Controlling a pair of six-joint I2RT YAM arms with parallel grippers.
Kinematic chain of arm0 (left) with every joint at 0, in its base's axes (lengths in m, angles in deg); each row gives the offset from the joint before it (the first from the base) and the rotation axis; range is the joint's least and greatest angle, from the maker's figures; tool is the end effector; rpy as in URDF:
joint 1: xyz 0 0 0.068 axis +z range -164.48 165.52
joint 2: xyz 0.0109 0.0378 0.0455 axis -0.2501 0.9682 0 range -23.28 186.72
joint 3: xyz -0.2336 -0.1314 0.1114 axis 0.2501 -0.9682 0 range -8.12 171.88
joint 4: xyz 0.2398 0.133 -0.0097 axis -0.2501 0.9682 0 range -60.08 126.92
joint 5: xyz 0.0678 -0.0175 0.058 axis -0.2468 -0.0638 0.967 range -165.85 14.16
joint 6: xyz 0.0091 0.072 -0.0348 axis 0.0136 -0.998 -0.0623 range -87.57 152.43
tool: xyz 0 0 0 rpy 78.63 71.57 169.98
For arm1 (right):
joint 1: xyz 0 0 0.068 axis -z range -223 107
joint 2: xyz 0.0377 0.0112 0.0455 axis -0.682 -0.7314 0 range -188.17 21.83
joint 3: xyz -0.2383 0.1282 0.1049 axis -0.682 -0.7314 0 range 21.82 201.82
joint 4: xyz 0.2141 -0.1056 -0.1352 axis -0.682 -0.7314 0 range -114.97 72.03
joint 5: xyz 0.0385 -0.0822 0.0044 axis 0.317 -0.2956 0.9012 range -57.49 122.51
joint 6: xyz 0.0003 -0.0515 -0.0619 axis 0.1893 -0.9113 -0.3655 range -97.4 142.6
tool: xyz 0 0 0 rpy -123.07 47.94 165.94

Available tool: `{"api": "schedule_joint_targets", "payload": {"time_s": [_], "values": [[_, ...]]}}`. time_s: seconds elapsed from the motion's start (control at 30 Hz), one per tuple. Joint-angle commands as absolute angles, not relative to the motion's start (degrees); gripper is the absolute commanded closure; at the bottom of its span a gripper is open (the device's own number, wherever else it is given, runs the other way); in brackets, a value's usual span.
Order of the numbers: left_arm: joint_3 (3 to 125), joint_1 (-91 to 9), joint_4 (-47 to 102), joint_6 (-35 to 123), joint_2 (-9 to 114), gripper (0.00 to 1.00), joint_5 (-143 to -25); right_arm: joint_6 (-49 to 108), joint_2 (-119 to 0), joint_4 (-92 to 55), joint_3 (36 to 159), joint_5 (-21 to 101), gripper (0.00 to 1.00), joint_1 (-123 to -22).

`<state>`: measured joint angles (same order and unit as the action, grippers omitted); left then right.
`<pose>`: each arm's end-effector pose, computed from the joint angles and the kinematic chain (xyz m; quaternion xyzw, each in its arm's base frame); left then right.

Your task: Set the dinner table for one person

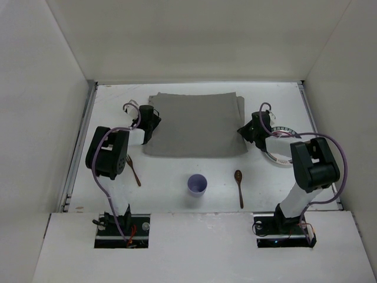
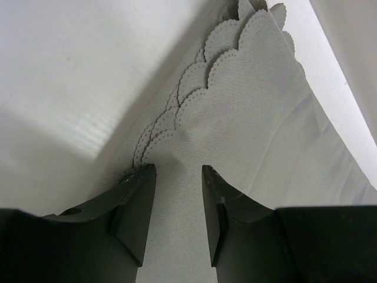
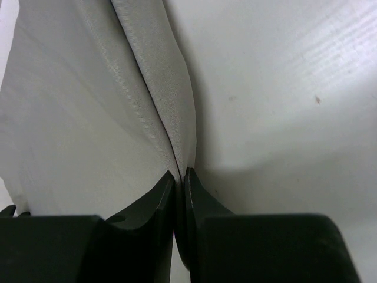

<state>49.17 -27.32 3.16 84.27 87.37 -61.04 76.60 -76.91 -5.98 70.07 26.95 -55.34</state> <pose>0.4411 -0.0824 0.1423 -0.3455 0.7727 -0.1861 0.4990 0.3784 0.0759 0.1415 0.3396 0.8334 0.2009 0.3871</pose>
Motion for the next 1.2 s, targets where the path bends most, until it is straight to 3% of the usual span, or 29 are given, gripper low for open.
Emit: {"api": "schedule_joint_targets", "payload": {"time_s": [0.0, 0.7, 1.17], "values": [[44.4, -28.1, 7.4, 83.8, 84.6, 0.64, -57.5, 77.5, -72.6, -2.1, 66.7, 25.4, 0.84, -55.3], [35.2, -31.1, 5.9, 83.5, 76.2, 0.65, -54.5, 78.9, -63.8, -0.7, 57.2, 23.0, 0.79, -55.8], [32.4, -35.3, 7.4, 80.3, 60.8, 0.56, -49.2, 79.4, -56.4, -3.2, 53.7, 19.8, 0.52, -57.9]]}}
